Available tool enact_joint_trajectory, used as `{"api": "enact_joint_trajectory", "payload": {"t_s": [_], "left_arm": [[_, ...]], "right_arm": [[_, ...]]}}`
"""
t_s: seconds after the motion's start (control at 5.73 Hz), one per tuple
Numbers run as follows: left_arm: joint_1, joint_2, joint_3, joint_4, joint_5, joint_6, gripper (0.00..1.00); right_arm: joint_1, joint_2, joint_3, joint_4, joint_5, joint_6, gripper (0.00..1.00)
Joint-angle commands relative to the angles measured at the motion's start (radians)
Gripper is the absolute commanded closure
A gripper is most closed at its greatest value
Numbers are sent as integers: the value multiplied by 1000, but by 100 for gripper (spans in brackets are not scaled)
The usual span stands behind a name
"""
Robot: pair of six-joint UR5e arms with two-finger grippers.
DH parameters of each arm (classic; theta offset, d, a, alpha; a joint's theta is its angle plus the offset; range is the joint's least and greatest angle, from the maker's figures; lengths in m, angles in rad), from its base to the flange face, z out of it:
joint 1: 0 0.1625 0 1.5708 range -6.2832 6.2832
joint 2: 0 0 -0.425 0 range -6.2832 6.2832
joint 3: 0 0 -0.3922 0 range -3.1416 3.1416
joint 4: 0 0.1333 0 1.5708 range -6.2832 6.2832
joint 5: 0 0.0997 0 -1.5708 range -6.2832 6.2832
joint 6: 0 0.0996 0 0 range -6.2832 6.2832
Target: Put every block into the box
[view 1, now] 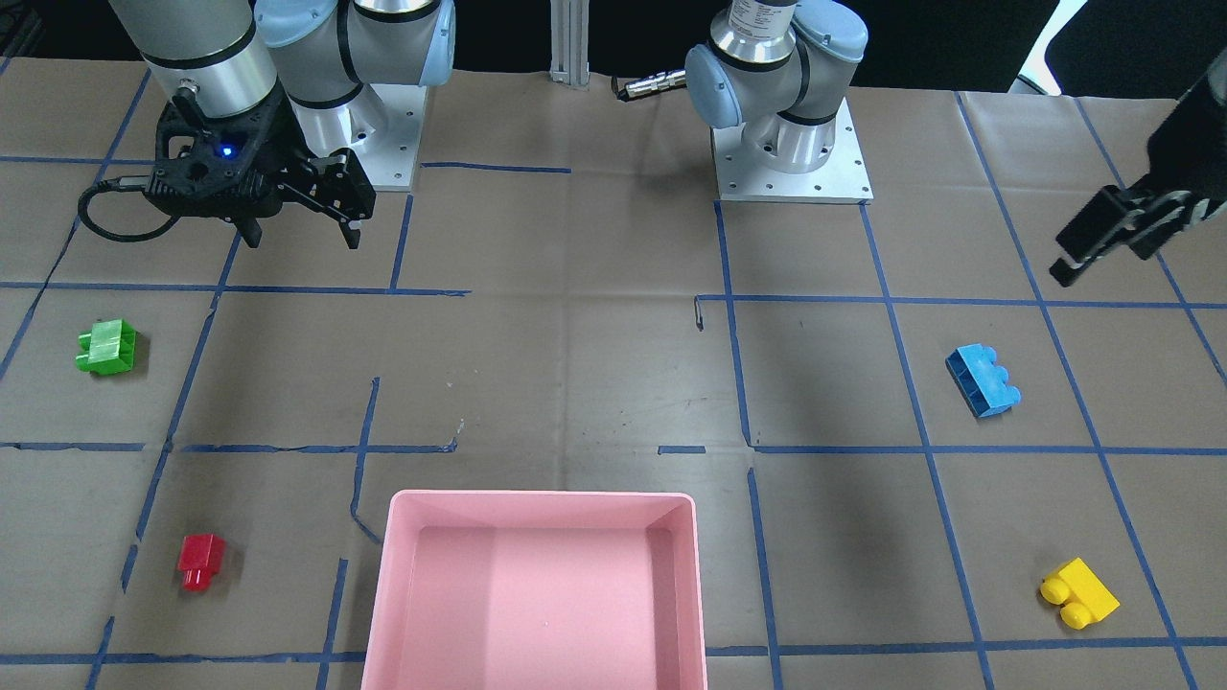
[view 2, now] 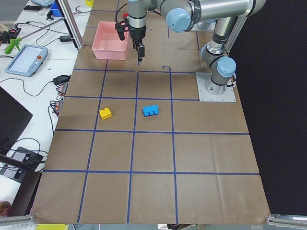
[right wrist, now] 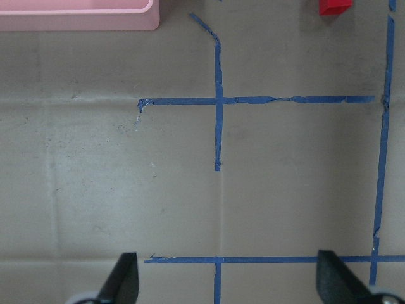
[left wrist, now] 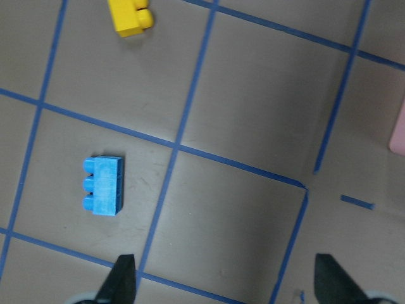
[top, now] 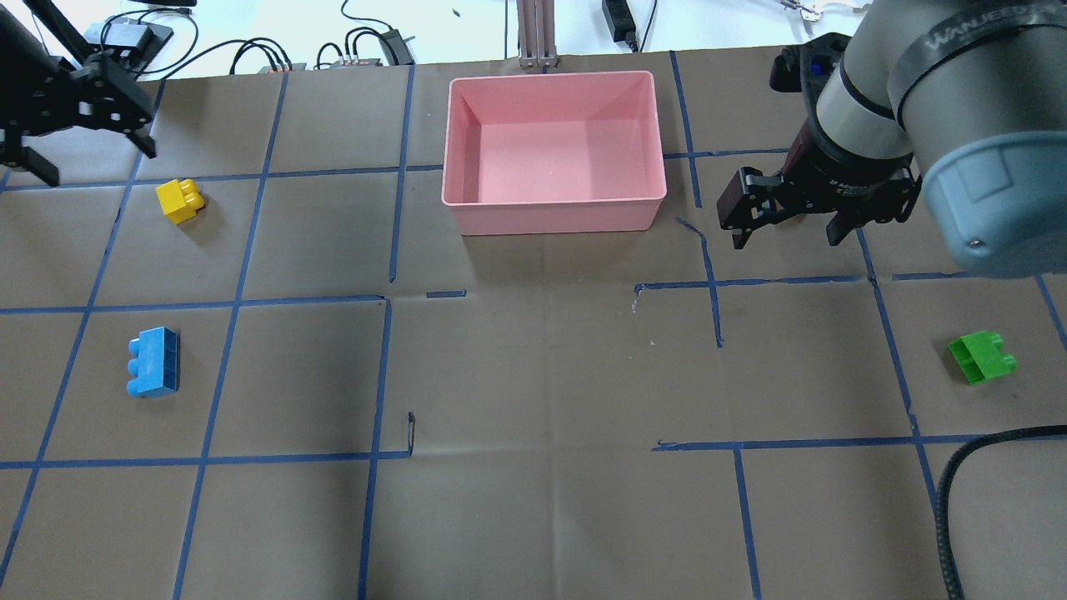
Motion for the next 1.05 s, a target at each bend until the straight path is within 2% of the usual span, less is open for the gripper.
{"api": "enact_joint_trajectory", "payload": {"t_s": [0.0, 0.17, 0.35, 0.7, 0.87], "left_arm": [[172, -17, -67, 31, -3, 174, 0], [200, -17, -131, 84, -8, 200, 0], [200, -17, -227, 179, -11, 193, 0], [200, -11, -463, 432, -9, 185, 0], [200, -14, -533, 503, -8, 185, 0]], "right_arm": [[-21, -6, 2, 13, -17, -2, 0], [-57, -19, -5, 12, -82, -40, 0], [-99, -52, 0, 7, -101, -55, 0], [-266, -62, 0, 24, -19, -331, 0], [-356, -78, 2, -3, -61, -500, 0]]}}
